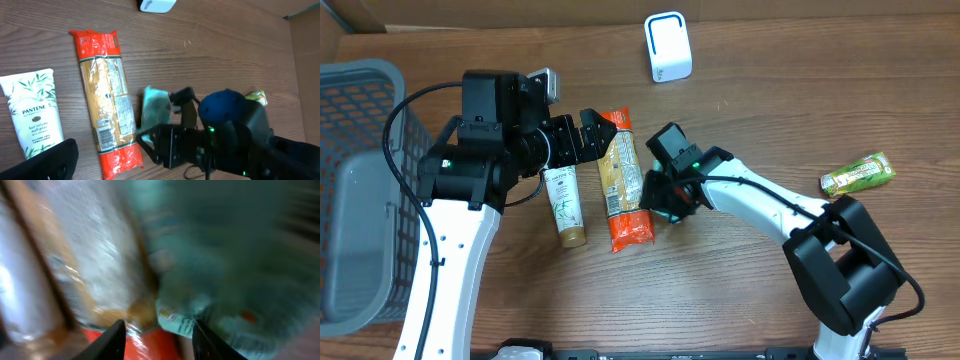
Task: Scan the item barcode
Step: 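Reach the right gripper to the mint-green packet and grasp it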
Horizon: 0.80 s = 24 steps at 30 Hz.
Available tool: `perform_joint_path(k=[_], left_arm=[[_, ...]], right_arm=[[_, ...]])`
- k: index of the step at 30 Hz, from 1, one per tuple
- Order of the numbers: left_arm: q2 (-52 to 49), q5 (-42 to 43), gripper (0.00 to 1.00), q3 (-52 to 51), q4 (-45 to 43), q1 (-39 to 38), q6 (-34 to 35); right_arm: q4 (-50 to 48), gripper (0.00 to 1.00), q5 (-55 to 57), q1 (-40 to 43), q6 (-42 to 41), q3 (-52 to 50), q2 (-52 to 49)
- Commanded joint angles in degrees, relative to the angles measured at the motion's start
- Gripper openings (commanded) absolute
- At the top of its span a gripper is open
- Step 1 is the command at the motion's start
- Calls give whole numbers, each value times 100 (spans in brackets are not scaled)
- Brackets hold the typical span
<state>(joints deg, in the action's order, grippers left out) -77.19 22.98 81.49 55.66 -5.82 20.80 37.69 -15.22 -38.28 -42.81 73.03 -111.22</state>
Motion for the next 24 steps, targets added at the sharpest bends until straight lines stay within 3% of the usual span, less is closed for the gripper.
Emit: perform_joint_path(k=[1, 7, 11, 18, 20, 24], left_arm=[[-39, 79, 100, 116, -17, -20, -109], [-39, 79, 100, 116, -20, -20, -109], [-39, 79, 100, 116, -20, -20, -111], [-39, 79, 99, 116, -20, -20, -109], [-39, 79, 100, 116, -20, -20, -109], [-39, 79, 100, 116, -20, -20, -109]], right_arm=[[597, 44, 98, 210, 608, 63, -61], [1569, 52, 236, 1082, 1292, 304, -55], [1598, 56, -527, 1670, 1965, 474, -55], [1515, 71, -1202, 2240, 2328, 531, -55], [1412, 84, -1202, 2356, 2916, 531, -57], [970, 87, -1012, 2430, 3987, 531, -57]])
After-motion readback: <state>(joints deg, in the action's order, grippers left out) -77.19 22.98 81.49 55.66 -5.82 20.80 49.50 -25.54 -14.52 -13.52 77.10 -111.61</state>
